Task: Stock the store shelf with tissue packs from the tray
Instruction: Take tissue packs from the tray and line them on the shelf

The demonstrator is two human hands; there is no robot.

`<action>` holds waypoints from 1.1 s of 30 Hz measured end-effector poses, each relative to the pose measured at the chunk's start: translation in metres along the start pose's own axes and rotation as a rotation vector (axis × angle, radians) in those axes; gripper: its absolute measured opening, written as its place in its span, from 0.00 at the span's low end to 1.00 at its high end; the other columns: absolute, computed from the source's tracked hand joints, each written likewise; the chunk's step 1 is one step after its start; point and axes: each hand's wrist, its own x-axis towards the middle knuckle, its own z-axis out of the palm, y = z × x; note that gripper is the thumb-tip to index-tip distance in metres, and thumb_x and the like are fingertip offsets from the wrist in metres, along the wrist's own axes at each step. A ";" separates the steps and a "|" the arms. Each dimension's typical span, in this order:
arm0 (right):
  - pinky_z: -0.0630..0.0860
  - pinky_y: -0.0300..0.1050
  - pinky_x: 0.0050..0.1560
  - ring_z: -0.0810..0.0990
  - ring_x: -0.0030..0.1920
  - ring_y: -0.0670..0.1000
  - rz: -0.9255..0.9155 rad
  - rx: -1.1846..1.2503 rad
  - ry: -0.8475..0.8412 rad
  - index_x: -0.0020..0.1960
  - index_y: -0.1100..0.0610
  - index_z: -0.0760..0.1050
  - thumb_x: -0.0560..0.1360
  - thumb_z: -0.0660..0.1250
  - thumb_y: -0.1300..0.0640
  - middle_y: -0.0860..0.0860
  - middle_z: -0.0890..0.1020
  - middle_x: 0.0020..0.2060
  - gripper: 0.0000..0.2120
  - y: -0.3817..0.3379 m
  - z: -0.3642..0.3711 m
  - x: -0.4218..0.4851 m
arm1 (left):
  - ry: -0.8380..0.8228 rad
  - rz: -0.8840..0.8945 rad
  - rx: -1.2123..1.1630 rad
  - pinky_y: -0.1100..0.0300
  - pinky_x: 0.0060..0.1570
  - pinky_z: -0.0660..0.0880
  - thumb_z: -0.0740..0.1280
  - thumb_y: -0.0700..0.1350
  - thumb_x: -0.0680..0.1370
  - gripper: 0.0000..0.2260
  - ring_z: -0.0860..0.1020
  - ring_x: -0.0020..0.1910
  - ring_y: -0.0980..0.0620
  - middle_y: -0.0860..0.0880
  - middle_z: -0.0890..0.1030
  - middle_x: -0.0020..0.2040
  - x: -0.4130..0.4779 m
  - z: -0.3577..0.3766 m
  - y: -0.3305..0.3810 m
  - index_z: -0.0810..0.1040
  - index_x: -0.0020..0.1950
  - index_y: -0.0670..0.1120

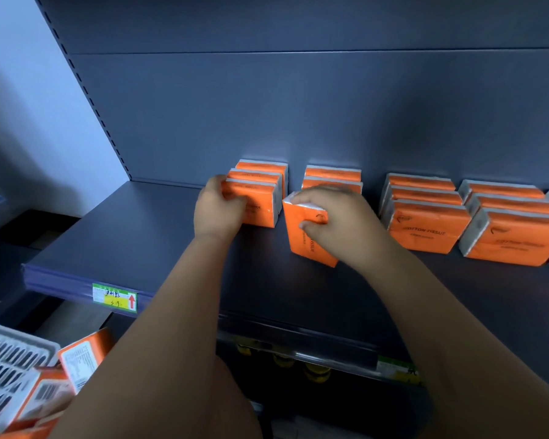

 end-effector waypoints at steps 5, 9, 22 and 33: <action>0.72 0.34 0.61 0.71 0.69 0.48 0.152 0.056 -0.130 0.78 0.43 0.64 0.69 0.66 0.73 0.43 0.64 0.75 0.43 0.006 0.002 -0.007 | -0.016 -0.005 -0.046 0.49 0.63 0.76 0.68 0.49 0.75 0.21 0.79 0.59 0.49 0.50 0.80 0.61 0.002 0.001 -0.002 0.75 0.68 0.53; 0.77 0.48 0.51 0.76 0.56 0.52 0.385 0.132 0.049 0.73 0.47 0.59 0.70 0.72 0.69 0.48 0.66 0.65 0.39 0.011 -0.002 -0.008 | -0.001 -0.026 -0.076 0.49 0.65 0.76 0.70 0.54 0.77 0.20 0.79 0.60 0.50 0.51 0.79 0.62 0.007 0.002 -0.004 0.75 0.68 0.54; 0.76 0.51 0.59 0.78 0.59 0.57 0.015 -0.265 0.125 0.59 0.53 0.83 0.67 0.72 0.71 0.50 0.84 0.56 0.23 0.042 0.001 0.002 | 0.001 -0.022 -0.083 0.57 0.60 0.73 0.71 0.50 0.79 0.20 0.77 0.58 0.51 0.53 0.77 0.58 0.004 0.001 0.001 0.74 0.70 0.49; 0.77 0.54 0.52 0.76 0.56 0.61 -0.077 -0.490 0.119 0.62 0.57 0.81 0.62 0.67 0.75 0.54 0.81 0.56 0.30 0.038 0.021 0.006 | -0.002 -0.003 -0.077 0.48 0.65 0.76 0.72 0.49 0.78 0.20 0.79 0.60 0.48 0.51 0.79 0.58 0.005 0.000 -0.003 0.75 0.69 0.50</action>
